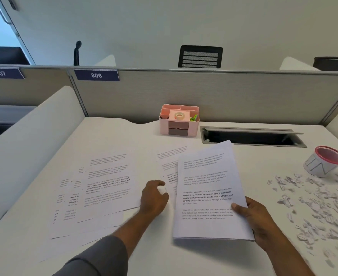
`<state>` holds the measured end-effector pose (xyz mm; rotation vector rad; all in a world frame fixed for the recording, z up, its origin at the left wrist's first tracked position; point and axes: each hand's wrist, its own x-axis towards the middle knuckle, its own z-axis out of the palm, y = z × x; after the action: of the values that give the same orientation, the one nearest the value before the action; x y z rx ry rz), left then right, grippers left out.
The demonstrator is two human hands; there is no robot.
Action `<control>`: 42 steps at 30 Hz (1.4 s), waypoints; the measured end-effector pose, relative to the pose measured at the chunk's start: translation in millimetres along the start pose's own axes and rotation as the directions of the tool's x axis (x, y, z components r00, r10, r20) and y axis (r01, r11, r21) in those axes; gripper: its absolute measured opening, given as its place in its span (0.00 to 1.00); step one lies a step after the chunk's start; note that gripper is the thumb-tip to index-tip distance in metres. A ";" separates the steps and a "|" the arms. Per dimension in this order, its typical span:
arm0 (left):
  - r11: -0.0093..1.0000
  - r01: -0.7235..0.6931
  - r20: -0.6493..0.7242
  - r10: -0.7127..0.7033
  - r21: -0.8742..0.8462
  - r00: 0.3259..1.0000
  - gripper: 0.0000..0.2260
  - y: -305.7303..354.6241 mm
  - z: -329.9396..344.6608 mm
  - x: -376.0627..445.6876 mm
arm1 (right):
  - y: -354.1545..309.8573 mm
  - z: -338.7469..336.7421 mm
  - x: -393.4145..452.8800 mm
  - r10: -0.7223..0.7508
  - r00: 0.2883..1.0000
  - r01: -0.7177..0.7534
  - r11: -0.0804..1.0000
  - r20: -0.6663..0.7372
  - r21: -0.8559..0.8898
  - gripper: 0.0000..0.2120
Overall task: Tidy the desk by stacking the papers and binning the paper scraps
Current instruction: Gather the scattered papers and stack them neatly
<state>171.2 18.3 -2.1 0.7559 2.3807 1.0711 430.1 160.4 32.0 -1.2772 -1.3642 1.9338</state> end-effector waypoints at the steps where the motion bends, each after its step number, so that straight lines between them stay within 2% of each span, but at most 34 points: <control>1: 0.997 -0.036 0.014 0.035 0.068 0.999 0.19 0.9 2.4 7.0 | -1.5 -3.8 0.2 -0.003 1.000 0.003 1.000 -0.010 0.013 0.11; 4: 0.943 -0.093 0.099 0.065 0.319 0.993 0.30 3.9 13.3 27.4 | -6.9 -15.3 2.9 -0.008 0.999 0.010 0.999 -0.047 0.037 0.12; 8: 0.846 -0.093 0.225 -0.032 0.524 0.974 0.50 -0.8 26.6 39.7 | -11.2 -24.0 7.6 -0.004 0.997 0.008 0.998 -0.076 0.059 0.12; 11: 0.799 -0.132 0.252 -0.025 0.587 0.968 0.54 -8.2 32.5 38.2 | -12.6 -26.3 12.0 -0.004 0.997 0.010 0.997 -0.080 0.072 0.11; 16: 0.785 -0.188 0.276 0.023 0.591 0.961 0.42 -12.0 20.9 34.9 | -9.5 -19.1 21.2 0.013 0.997 -0.007 0.997 -0.077 0.081 0.11; 21: 0.838 -0.103 0.202 -0.008 0.535 0.979 0.30 -10.5 9.5 24.9 | -6.3 -5.8 24.3 0.030 0.999 -0.025 0.993 -0.042 0.111 0.10; 27: 0.909 -0.004 0.133 -0.057 0.417 0.989 0.24 -11.5 11.5 16.2 | -2.4 -3.9 19.9 0.031 0.999 -0.028 0.993 -0.022 0.114 0.11; 29: 0.933 0.003 0.113 -0.047 0.359 0.992 0.17 -9.2 10.6 13.6 | -2.2 -3.9 17.5 0.026 0.999 -0.023 0.993 -0.020 0.117 0.11; 31: 0.979 -0.001 0.086 -0.017 0.206 0.996 0.08 -6.2 6.2 11.0 | -2.7 -4.5 14.9 0.024 1.000 -0.022 0.993 -0.013 0.119 0.12; 33: 0.996 -0.038 0.059 0.033 0.079 0.998 0.09 -5.8 -2.3 9.1 | -4.6 -4.9 13.1 0.018 1.000 -0.017 0.992 -0.009 0.124 0.12; 35: 0.994 -0.103 0.049 0.102 0.023 0.994 0.13 -7.0 -16.8 6.5 | -6.5 -4.3 12.1 0.009 1.000 -0.008 0.991 -0.005 0.134 0.13; 39: 0.982 -0.179 0.061 0.176 0.058 0.983 0.09 -12.8 -56.3 8.8 | -9.0 2.6 11.1 0.003 1.000 -0.006 0.989 0.019 0.150 0.12; 42: 0.969 -0.206 0.124 0.190 0.135 0.974 0.08 -25.4 -92.0 10.0 | -11.2 11.9 10.4 0.002 0.999 -0.010 0.989 0.049 0.147 0.13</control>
<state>103.4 -39.7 33.3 1.0972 2.3458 0.9090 413.3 167.3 38.6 -1.1729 -1.2164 2.0407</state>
